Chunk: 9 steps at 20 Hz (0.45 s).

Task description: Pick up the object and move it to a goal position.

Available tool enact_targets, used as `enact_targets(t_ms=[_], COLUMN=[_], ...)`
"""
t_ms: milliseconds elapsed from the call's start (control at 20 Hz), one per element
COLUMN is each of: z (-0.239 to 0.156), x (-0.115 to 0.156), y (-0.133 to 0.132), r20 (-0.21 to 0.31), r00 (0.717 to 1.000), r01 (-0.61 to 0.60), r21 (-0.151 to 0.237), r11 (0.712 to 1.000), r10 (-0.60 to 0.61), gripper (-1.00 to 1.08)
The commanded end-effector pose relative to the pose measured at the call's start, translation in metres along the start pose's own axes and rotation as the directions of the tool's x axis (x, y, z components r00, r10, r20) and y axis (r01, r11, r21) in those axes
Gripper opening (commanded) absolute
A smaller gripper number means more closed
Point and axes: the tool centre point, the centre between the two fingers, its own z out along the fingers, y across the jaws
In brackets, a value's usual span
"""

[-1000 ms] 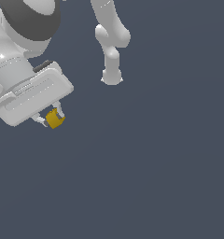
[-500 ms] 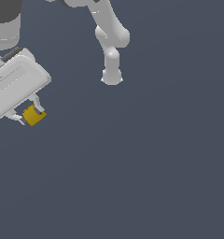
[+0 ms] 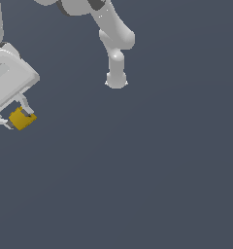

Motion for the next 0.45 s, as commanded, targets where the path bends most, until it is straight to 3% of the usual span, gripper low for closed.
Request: enact_targets(t_ms=[0,400], z=[-0.0028,-0.0052], x=[0.0025,0.0051], y=[0.0013,0.0031], r20=[-0.002,-0.005], r00=[1.000,1.000], r01=[0.008,0.015], r21=[0.006,0.012], r11=[1.000,1.000], r10=[-0.008,-0.014], gripper=[-1.00,-1.00])
